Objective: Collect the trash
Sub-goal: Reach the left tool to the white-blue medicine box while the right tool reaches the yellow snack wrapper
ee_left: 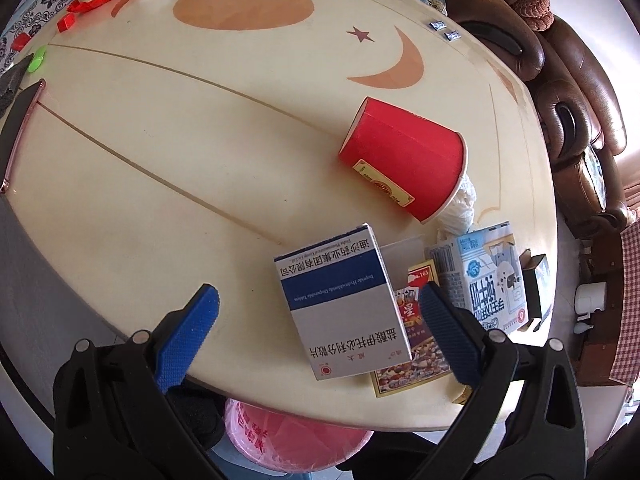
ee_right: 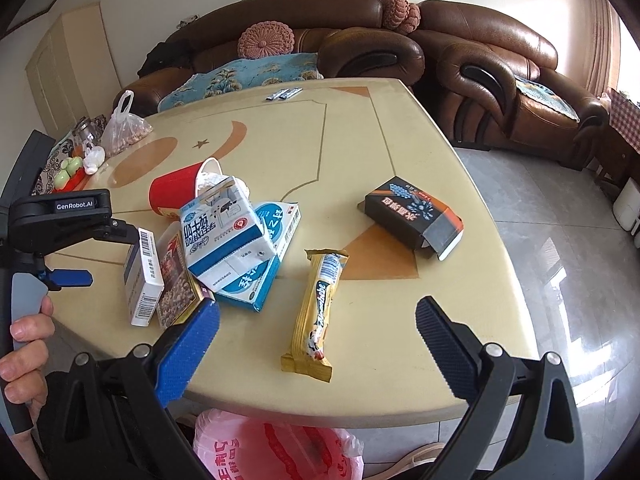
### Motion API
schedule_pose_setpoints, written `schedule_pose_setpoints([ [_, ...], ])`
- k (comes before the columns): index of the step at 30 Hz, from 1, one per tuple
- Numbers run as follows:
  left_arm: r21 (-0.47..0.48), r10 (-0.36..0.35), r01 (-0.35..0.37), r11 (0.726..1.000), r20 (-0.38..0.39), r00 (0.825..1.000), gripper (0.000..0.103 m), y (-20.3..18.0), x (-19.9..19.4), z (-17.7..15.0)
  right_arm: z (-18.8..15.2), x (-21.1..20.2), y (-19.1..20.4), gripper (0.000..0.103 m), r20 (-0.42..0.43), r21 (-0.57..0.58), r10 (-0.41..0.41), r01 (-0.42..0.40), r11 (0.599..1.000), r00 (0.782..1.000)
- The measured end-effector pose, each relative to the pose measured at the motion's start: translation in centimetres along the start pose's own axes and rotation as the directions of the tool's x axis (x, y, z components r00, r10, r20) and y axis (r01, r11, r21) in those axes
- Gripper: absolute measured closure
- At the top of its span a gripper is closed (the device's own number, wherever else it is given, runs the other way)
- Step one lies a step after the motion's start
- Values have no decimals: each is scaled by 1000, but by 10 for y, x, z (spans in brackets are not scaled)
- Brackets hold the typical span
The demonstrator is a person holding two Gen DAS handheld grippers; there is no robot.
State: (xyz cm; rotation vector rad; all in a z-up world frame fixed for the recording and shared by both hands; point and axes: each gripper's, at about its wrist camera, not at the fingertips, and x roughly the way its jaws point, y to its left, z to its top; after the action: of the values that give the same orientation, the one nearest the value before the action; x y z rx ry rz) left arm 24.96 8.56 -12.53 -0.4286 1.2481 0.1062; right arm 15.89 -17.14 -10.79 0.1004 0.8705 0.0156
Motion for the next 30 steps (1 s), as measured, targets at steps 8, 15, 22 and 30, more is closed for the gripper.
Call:
schedule_pose_setpoints([
  [8,-15,-9,8,1000,-42,999,5,0,22,6,-2,22,3,7,-32,-1,13,-13,1000,999],
  [15,-13,-8,7,1000,-63,998,5,-5,39,14,-5,42,0,7,-54,-7,2,-2,1000,999],
  [22,-46,-23,20,999,-73,997,5,-7,49,17,-10,56,-3,7,-64,-3,4,-4,1000,998],
  [30,-46,-28,25,999,-63,998,7,-12,53,19,-14,68,-2,7,-76,-7,4,-5,1000,997],
])
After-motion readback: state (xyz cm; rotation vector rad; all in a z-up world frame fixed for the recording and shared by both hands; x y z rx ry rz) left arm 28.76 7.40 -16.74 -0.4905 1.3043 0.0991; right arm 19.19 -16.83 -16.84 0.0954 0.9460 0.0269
